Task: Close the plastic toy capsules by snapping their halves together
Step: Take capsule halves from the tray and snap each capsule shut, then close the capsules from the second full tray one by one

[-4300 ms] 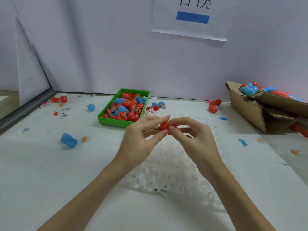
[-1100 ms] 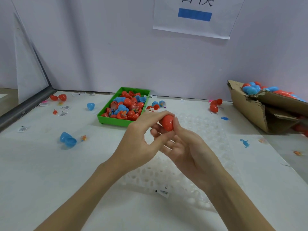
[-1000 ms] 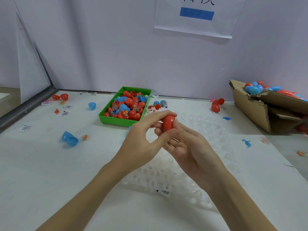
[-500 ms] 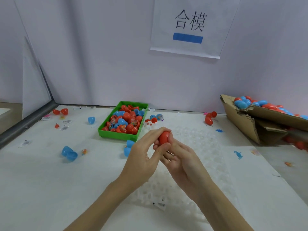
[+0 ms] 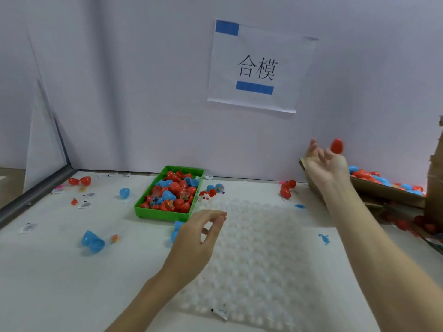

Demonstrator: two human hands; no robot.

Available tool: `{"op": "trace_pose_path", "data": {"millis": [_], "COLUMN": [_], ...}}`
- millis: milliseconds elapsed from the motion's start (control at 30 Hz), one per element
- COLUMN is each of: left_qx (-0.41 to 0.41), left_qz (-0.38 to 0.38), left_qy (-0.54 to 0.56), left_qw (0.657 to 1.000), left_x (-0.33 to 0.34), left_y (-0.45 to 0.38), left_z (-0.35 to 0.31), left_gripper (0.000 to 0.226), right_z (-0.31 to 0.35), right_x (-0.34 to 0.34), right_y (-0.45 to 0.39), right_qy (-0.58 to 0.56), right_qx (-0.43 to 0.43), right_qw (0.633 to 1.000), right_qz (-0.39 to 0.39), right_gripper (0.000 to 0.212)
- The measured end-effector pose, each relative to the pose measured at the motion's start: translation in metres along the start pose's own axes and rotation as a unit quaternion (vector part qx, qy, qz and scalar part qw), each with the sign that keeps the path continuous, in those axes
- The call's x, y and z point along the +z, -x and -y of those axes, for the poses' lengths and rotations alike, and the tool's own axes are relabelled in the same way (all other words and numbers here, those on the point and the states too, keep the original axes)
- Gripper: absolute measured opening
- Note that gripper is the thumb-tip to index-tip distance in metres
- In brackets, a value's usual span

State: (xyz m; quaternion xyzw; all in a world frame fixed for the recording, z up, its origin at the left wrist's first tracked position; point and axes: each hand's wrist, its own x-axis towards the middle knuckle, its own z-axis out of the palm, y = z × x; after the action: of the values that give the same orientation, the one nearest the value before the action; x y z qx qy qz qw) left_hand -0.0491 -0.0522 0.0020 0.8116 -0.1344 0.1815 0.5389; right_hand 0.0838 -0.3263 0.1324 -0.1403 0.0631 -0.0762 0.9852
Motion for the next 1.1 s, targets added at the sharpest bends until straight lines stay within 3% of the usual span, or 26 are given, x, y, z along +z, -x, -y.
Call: {"op": "trace_pose_path", "data": {"millis": [67,167,333,433,600,767,900,1100], "left_qx": [-0.004,-0.004,-0.02,-0.049,-0.124,-0.139,-0.204,-0.353], "left_qz": [0.005,0.0,-0.03,-0.039,-0.047,-0.116,-0.165,-0.194], "left_qy": [-0.003,-0.007,-0.04,-0.047,-0.111,-0.201,-0.343,-0.473], "left_qw": [1.0,1.0,0.999,0.997,0.985,0.963,0.902,0.783], "left_x": [-0.001,-0.007,-0.019,-0.036,-0.07,-0.147,-0.26,-0.449], "left_y": [-0.001,-0.003,-0.007,-0.012,0.003,0.084,0.103,0.085], "left_z": [0.002,0.005,0.011,0.01,0.0,0.0,0.015,0.057], "left_gripper": [0.027,0.017,0.015,0.02,0.016,0.007,0.011,0.021], "right_z": [-0.01,-0.051,-0.127,-0.162,-0.183,-0.204,-0.241,-0.365], "right_x": [-0.012,-0.042,-0.072,-0.074,-0.079,-0.08,-0.07,-0.038], "right_y": [0.004,0.038,0.123,0.152,0.17,0.206,0.242,0.296], "right_qy": [0.129,0.314,0.497,0.554,0.586,0.636,0.631,0.544], "right_qx": [0.012,0.044,0.094,0.08,0.056,0.13,0.214,0.338], "right_qw": [0.992,0.946,0.837,0.789,0.779,0.69,0.639,0.651], "right_qz": [0.003,0.063,0.208,0.255,0.217,0.318,0.384,0.407], "right_gripper": [0.029,0.029,0.031,0.038,0.031,0.03,0.029,0.024]}}
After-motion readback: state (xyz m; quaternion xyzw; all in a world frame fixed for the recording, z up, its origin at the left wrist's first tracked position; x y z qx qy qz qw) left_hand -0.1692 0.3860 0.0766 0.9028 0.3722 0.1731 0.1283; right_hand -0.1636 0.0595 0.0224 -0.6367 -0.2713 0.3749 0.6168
